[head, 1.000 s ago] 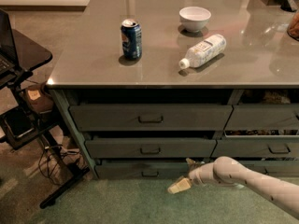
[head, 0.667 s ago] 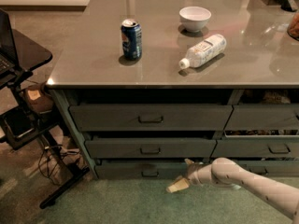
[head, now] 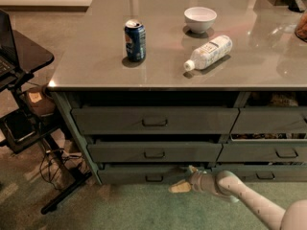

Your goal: Open bottom drawer

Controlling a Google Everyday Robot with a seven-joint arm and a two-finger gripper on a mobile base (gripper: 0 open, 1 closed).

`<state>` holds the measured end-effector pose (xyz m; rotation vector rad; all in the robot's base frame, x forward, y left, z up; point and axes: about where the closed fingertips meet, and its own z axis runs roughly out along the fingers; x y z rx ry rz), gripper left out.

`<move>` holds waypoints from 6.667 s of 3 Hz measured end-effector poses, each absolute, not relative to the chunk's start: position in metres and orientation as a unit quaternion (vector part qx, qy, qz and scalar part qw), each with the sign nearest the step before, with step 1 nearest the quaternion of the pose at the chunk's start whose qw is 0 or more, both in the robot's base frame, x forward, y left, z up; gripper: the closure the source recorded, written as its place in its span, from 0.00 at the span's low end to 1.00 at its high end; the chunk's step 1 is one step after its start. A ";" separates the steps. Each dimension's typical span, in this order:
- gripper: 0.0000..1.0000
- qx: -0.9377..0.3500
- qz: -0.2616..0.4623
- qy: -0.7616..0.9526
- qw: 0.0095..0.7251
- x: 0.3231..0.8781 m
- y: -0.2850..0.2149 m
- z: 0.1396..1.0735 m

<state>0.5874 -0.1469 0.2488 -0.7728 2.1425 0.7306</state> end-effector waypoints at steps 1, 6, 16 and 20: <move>0.00 -0.267 0.280 0.830 0.402 0.611 -0.159 0.228; 0.00 -0.403 0.076 0.753 0.515 0.640 -0.121 0.212; 1.00 -0.389 0.004 0.763 0.516 0.652 -0.123 0.194; 1.00 -0.356 0.002 0.785 0.507 0.622 -0.143 0.204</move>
Offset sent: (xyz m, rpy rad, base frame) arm 0.0199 -0.0100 -0.0178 0.0347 -0.0375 -0.0647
